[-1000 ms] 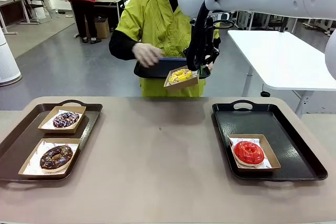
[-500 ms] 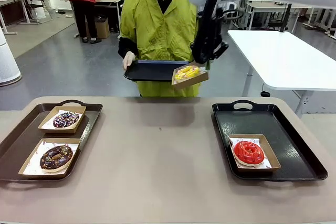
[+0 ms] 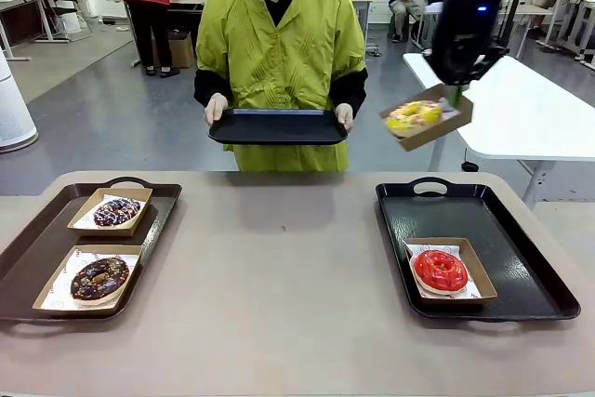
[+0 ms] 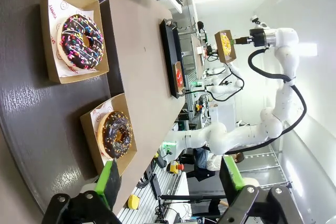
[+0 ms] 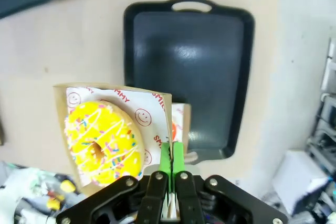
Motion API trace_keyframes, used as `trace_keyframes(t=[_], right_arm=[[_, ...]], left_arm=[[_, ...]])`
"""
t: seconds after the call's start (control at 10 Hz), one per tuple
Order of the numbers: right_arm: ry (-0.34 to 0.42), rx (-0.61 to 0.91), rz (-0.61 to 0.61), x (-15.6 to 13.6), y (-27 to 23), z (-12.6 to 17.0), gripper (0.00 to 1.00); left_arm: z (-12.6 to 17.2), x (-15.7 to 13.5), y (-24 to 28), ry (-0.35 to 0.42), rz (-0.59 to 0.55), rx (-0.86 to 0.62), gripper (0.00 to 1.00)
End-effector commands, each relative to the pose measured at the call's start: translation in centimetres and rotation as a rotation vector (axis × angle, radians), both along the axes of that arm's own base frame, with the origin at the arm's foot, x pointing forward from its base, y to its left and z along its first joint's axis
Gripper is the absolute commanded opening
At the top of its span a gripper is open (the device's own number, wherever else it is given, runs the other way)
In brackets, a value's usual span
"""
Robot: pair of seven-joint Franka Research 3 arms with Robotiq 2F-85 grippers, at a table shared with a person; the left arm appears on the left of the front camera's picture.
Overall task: Individually package the donuts and arrange them on the tray.
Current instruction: Place the picked Paper togo box on the Handle tray.
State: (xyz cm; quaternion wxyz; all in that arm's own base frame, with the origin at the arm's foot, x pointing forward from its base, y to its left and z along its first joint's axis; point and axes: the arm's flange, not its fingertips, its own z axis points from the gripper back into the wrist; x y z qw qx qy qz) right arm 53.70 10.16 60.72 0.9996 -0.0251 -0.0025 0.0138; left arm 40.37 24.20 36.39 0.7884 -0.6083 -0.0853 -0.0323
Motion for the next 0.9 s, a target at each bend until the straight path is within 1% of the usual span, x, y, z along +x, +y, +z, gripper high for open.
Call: trace_keyframes(t=[0.0, 0.2, 0.4, 0.6, 0.8], right_arm=[[-0.084, 0.104, 0.023, 0.4, -3.7, -3.6, 0.01], [-0.115, 0.126, 0.04, 1.3, -6.3, -6.6, 0.01], [-0.094, 0.132, 0.04, 2.3, -7.8, -10.4, 0.01], [-0.052, 0.125, -0.003, 3.2, -8.7, -13.8, 0.01], [-0.031, 0.123, -0.044, 4.1, -8.9, -16.6, 0.01]], left_arm=[[0.2, -0.4, -0.2, -0.004, -0.008, 0.016, 1.0], [0.2, -0.4, -0.2, -0.004, -0.008, 0.016, 1.0], [0.2, -0.4, -0.2, -0.004, -0.008, 0.016, 1.0], [0.2, -0.4, -0.2, -0.004, -0.008, 0.016, 1.0], [0.2, -0.4, -0.2, -0.004, -0.008, 0.016, 1.0]])
